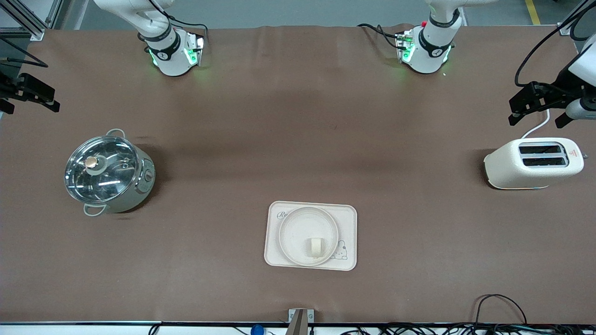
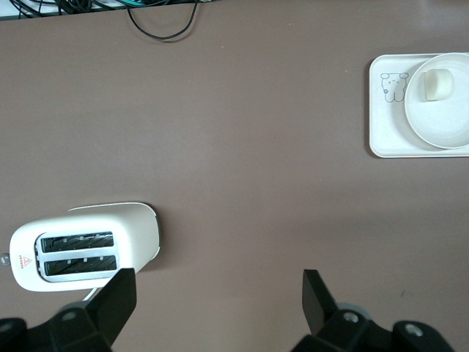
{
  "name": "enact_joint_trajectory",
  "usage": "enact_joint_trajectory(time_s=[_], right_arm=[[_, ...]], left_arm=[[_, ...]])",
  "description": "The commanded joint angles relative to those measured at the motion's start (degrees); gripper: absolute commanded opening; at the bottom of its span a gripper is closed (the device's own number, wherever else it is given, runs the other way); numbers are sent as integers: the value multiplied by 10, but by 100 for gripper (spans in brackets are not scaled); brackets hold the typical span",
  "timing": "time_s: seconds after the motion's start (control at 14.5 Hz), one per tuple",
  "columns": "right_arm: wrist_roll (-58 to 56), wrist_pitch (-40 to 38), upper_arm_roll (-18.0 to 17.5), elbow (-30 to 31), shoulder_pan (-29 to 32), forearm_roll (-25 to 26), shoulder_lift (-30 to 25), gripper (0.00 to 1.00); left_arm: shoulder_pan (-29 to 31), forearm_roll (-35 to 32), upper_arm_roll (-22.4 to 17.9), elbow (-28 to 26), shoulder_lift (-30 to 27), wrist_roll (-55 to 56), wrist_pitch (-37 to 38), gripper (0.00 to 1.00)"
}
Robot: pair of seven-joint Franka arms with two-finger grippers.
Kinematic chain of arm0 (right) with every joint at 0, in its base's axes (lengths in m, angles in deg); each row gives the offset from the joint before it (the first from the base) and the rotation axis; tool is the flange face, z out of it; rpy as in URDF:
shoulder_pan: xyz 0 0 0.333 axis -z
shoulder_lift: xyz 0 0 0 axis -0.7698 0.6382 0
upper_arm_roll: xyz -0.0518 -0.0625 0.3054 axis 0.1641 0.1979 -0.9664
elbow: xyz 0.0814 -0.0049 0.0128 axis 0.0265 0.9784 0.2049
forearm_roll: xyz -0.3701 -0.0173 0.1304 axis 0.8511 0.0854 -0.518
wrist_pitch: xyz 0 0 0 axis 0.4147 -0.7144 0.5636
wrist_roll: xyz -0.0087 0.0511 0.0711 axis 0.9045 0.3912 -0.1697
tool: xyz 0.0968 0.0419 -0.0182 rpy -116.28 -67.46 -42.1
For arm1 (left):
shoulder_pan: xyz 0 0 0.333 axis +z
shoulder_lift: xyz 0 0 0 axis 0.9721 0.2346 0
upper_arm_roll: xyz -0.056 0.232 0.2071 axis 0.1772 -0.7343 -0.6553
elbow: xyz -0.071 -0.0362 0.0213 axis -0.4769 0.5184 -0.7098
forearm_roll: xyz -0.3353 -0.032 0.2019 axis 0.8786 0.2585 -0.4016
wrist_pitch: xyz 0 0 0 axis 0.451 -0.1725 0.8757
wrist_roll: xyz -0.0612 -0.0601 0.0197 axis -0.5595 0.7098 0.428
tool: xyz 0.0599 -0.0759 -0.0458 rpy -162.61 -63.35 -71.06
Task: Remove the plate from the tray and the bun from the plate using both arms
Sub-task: 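Move the right gripper past the steel pot toward the white tray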
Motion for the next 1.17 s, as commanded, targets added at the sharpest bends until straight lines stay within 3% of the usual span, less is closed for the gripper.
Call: enact_joint_trajectory(time_s=[0.0,0.48,0.9,1.1], right_arm=[[-2,-5,-3,16,0,6,-15,100],[3,12,-4,16,-38,-18,7,100],[69,91,-4,22,-85,-64,90,100],[88,180,-4,71,-101,-102,106,100]], left_arm=[[2,0,-1,17,11,-8,4,100],[0,0,-1,17,11,10,4,100],[-1,0,0,44,20,6,4,100],[2,1,-1,42,21,8,4,100]])
